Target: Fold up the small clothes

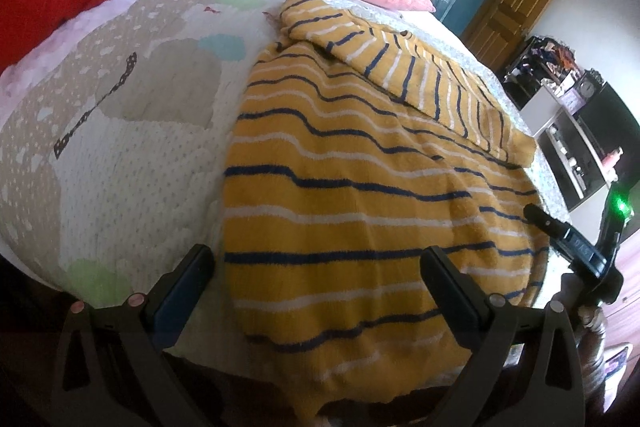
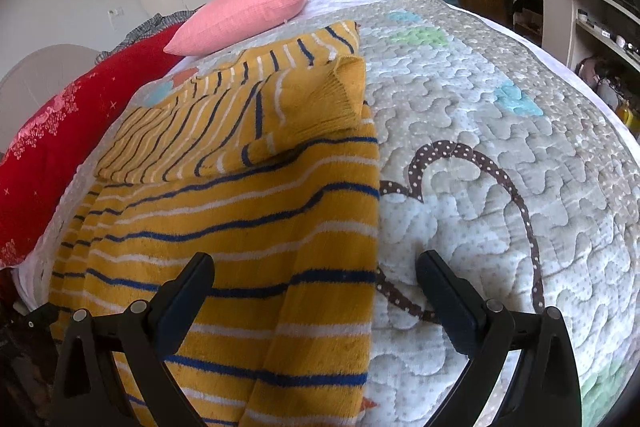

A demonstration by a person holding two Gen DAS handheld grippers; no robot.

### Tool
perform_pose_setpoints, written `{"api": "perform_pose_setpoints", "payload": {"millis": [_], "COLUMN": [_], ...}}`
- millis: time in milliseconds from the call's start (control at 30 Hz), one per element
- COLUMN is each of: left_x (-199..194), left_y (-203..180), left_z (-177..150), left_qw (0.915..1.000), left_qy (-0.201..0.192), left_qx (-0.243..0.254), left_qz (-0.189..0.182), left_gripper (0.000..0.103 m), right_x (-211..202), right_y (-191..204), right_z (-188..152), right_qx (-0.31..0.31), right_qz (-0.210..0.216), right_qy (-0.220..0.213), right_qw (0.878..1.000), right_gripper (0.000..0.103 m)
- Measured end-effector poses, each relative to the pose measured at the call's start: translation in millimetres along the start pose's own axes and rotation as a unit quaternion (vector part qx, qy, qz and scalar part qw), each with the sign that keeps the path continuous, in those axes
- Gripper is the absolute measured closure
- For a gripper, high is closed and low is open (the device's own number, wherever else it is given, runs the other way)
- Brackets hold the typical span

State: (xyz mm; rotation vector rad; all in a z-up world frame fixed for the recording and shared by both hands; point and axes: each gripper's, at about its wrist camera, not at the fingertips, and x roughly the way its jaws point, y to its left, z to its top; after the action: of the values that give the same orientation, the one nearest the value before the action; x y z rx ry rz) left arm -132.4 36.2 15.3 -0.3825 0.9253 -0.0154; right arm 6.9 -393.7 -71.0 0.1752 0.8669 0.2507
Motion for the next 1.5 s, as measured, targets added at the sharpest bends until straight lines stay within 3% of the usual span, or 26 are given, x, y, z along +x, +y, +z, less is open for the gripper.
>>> {"api": "perform_pose_setpoints", "payload": {"millis": [267,1000,1133,1333,1500], "left_x": [-6,-12,-21,-34,-20], "left_y": [10,15,22,55,66], "left_z": [-6,-12,-5,1,0], "left_qw": [0.9994,0.9981,0.9963,0.9866,0.9792], "left_qy": [0.005,0.002,-0.001,-0.017,-0.003], "left_qx": [-0.025,-0.032,-0.047,-0.117,-0.148], "left_qz": [-0.024,-0.052,-0.072,-0.113,-0.139], "left_gripper": [0.001,0.005,0.022,0.022,0.022], "right_x": [-4,-3,-7,-15,-16], "right_y": [4,11,-3,-51,-56], "right_z": [-6,-12,-9,-8,-10], "right_qx": [-0.004,-0.024,0.017,0.114,0.13], "right_qz": [-0.006,-0.026,0.027,0.191,0.235], "right_qy": [0.005,0.008,0.003,-0.004,-0.002], "right_qw": [1.0,0.999,0.999,0.975,0.963], "right_gripper": [0.001,0.0,0.0,0.0,0.0]}}
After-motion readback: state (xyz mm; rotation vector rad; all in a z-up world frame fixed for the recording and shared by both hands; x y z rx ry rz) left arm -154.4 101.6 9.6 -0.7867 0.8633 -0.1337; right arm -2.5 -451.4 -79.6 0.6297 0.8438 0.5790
